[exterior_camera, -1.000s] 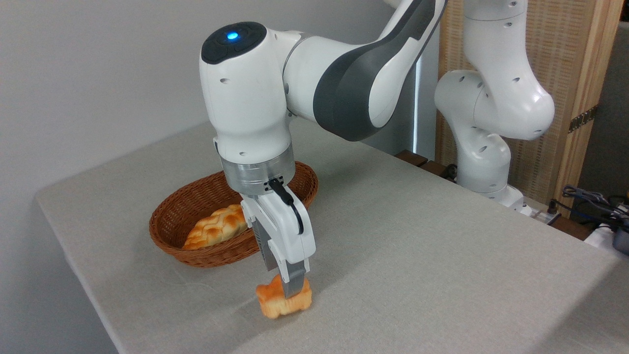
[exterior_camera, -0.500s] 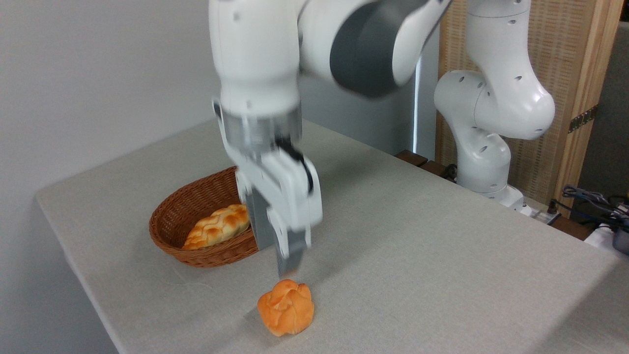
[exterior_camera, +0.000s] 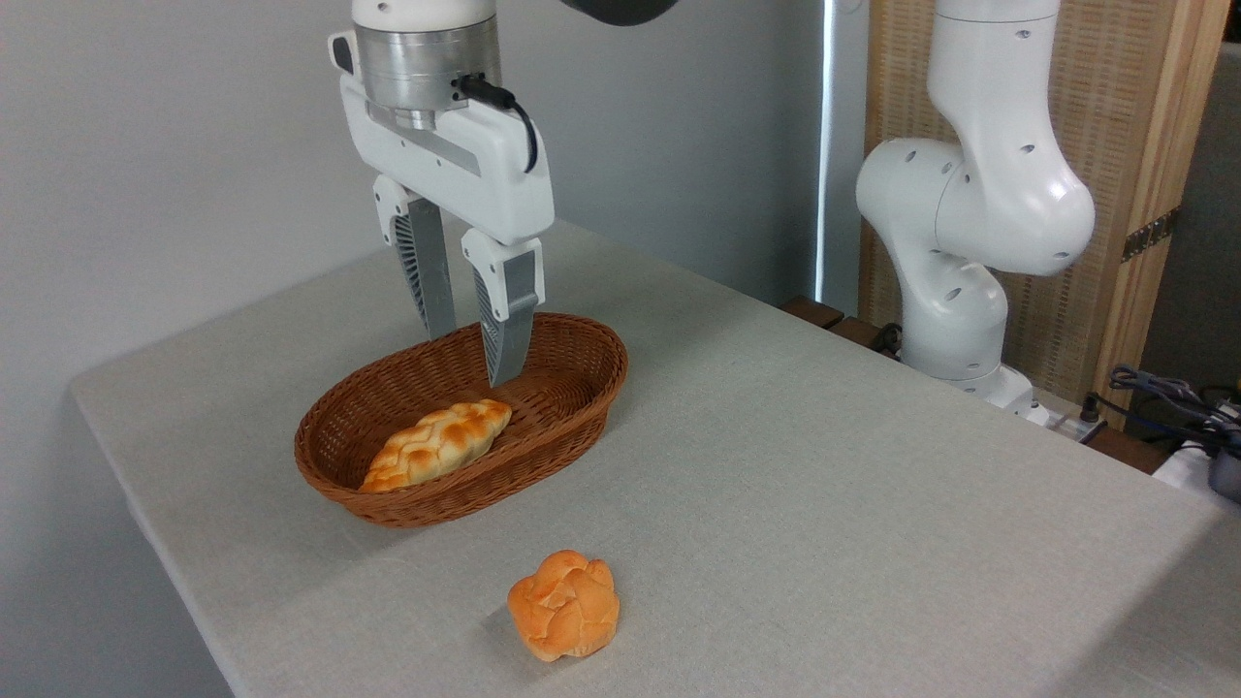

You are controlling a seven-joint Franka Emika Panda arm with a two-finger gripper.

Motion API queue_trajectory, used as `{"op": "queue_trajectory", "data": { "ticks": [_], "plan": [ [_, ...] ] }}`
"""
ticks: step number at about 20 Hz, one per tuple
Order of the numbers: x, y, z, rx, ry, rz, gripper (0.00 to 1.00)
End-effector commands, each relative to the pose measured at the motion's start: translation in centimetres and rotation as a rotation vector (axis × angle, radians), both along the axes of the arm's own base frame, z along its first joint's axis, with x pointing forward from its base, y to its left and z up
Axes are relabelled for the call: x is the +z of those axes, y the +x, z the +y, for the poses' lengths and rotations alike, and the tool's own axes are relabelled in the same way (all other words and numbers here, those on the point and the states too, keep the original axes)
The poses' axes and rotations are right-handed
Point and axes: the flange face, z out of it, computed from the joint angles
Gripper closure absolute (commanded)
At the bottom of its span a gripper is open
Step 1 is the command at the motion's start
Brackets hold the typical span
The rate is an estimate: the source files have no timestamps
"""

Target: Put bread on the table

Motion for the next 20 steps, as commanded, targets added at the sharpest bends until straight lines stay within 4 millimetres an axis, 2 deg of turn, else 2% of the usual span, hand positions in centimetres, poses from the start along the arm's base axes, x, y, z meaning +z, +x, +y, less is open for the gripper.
{"op": "queue_trajectory", "data": {
  "ticks": [1, 3, 4, 8, 13, 15, 17, 20],
  "plan": [
    [-0.4, -0.3, 0.9, -0.063, 0.055, 0.046, 0.0],
    [0.1, 0.0, 1.7, -0.048, 0.054, 0.04, 0.0],
    [0.5, 0.4, 3.0, -0.03, 0.054, 0.051, 0.0],
    [1.6, 0.7, 4.4, -0.025, 0.052, 0.065, 0.0],
    [2.6, 1.8, 3.6, -0.027, 0.052, 0.045, 0.0],
    [2.4, 1.9, 3.4, -0.037, 0.051, 0.048, 0.0],
    [2.3, 1.8, 1.8, -0.061, 0.052, 0.049, 0.0],
    [2.1, 1.9, 1.7, -0.072, 0.053, 0.053, 0.0]
  ]
}}
